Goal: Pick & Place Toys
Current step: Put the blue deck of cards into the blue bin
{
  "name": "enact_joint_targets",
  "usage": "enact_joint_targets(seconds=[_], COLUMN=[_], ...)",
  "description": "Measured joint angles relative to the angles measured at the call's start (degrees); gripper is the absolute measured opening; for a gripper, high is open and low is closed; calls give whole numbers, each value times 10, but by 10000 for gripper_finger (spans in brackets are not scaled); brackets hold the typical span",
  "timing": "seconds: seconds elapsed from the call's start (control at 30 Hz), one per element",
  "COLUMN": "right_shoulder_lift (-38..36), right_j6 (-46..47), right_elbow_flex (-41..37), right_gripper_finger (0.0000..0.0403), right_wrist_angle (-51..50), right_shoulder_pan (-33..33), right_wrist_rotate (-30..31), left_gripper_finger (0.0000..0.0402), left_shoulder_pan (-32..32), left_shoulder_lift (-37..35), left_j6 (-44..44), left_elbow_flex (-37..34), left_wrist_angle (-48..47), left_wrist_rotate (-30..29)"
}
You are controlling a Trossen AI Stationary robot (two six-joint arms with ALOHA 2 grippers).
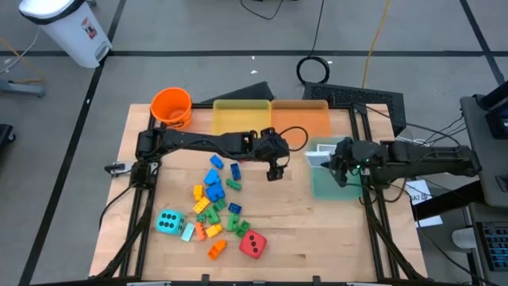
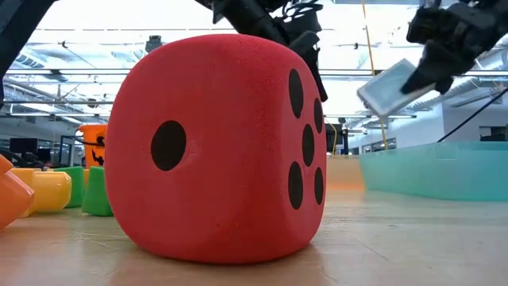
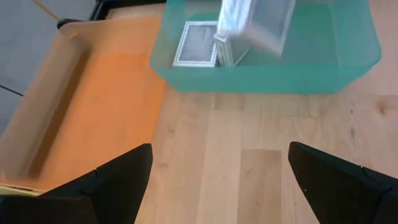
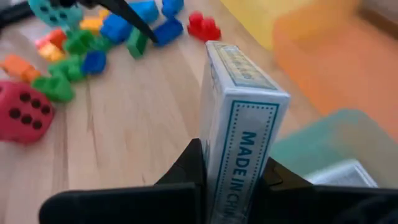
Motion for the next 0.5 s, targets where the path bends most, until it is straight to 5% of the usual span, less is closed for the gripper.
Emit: enact_joint_targets(seconds=[0.23, 0.5], right_shoulder_lift=[35, 135], right_j6=[68, 106], right_elbow_flex=[47, 47], right_gripper_finger=[26, 26], right_wrist_angle=[-206, -264], right_shoulder_pan=[5, 4], right_wrist_rotate=[0, 78], left_gripper_finger=[379, 379], left_shoulder_pan=[0, 2], left_shoulder_lift=[0, 1], left_j6=[2, 3], left_elbow_flex=[0, 0], left_wrist_angle=[-4, 1], left_wrist_rotate=[0, 0])
